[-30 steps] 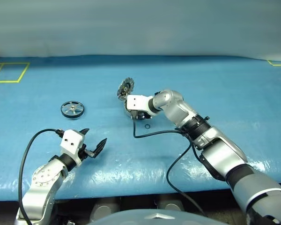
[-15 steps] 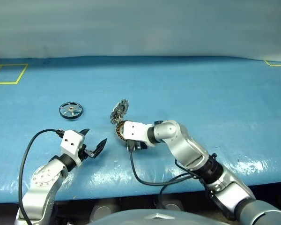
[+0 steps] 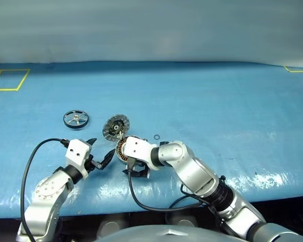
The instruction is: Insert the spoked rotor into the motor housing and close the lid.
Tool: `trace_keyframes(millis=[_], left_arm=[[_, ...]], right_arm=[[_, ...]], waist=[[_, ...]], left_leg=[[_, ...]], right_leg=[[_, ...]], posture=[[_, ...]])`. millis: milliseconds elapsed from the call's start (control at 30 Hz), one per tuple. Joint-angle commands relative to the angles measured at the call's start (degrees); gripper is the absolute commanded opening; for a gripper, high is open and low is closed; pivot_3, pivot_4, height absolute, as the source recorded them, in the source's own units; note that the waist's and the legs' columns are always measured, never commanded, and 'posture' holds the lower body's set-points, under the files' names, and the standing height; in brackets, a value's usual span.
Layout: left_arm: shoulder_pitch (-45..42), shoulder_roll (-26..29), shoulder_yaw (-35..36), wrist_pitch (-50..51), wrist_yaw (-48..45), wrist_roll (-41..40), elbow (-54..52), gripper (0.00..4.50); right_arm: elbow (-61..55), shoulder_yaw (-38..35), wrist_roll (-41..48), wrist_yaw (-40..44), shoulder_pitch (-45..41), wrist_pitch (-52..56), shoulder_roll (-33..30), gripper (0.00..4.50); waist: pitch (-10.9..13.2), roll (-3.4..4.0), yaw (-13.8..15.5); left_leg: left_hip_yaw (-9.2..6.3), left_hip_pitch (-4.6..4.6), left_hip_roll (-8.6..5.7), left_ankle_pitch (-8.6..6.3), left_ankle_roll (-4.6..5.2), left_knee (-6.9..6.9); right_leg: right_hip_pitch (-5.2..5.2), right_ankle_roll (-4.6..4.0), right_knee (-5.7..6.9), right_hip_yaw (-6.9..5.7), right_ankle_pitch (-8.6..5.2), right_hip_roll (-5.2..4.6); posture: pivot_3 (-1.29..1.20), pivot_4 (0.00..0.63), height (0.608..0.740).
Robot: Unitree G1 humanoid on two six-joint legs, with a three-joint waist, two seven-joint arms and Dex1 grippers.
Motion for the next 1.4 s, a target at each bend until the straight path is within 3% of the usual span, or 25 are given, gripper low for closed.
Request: trace_keyframes(millis=[33,167,267,400,567,867,1100,1400], left_arm=[[-0.5,-0.3,0.0,-0.5,-0.4,-0.8,-0.3,4.50],[-0.5,-0.2,-0.1,-0.6,-0.6,-1.0,-0.2,4.50],[-0.3,-0.1,0.0,-0.1,-1.4,-2.1,-0.4,4.50],[0.3,0.5,0.3,0.3,-2.9,-3.8,-1.2,4.50],[1.2,0.6,0.6,-1.1,-4.1,-4.4,-1.5,4.50],[3.0,1.4,-1.2,-5.0,-4.9,-1.0,-0.9,4.50],[3.2,1.3,-1.2,-4.4,-4.8,-1.2,-1.1,4.50],[2.5,0.8,-1.0,-4.9,-3.7,-1.0,-0.7,4.50]], right_arm=[[-5.6,-2.0,2.2,-1.7,-2.5,2.8,1.2,4.13],[-10.1,-5.0,5.2,-2.6,-4.2,5.8,0.7,4.13],[-14.1,-13.0,12.9,-1.1,-2.7,5.8,2.4,4.13],[-14.7,-23.9,21.8,1.5,2.3,1.1,0.9,4.13],[-7.3,-29.6,20.6,-4.4,9.4,-10.4,-2.9,4.13],[8.5,-29.9,17.6,-15.8,13.8,-26.7,1.4,4.13],[15.0,-27.6,16.0,-19.9,14.6,-32.7,4.3,4.13],[19.3,-25.4,12.5,-22.4,17.2,-37.0,2.9,4.13]], waist=[[0.0,0.00,0.1],[0.0,0.02,0.2],[0.0,0.02,0.3],[0.0,0.02,0.5],[0.0,0.06,0.6],[0.1,0.14,0.5],[0.1,0.15,0.5],[0.1,0.15,0.5]], left_leg=[[-0.01,-0.04,0.00,0.00,0.00,0.00],[-0.04,-0.17,0.01,0.00,-0.01,0.00],[-0.07,-0.26,-0.01,0.00,-0.01,0.01],[-0.10,-0.29,-0.01,-0.03,0.03,0.01],[0.00,-0.29,-0.03,-0.04,0.05,0.03],[0.07,-0.29,0.06,-0.04,0.04,0.01],[0.06,-0.29,0.05,-0.04,0.04,0.02],[0.06,-0.26,0.05,-0.04,0.04,0.03]], right_leg=[[-0.03,0.00,0.00,-0.01,0.00,0.00],[-0.13,0.00,0.00,-0.04,0.00,0.02],[-0.18,0.01,-0.04,-0.06,0.01,0.01],[-0.16,0.02,-0.11,-0.09,0.01,0.02],[-0.14,0.05,-0.16,-0.06,0.03,-0.02],[-0.19,-0.04,-0.09,0.00,0.00,0.03],[-0.19,-0.04,-0.09,0.01,0.00,0.05],[-0.15,-0.15,-0.09,0.01,-0.06,0.07]], posture=[[0.00,0.150,0.740],[0.00,0.150,0.740],[0.00,0.150,0.740],[0.00,0.150,0.740],[0.00,0.150,0.740],[0.00,0.150,0.740],[0.00,0.150,0.740],[0.00,0.150,0.740]])
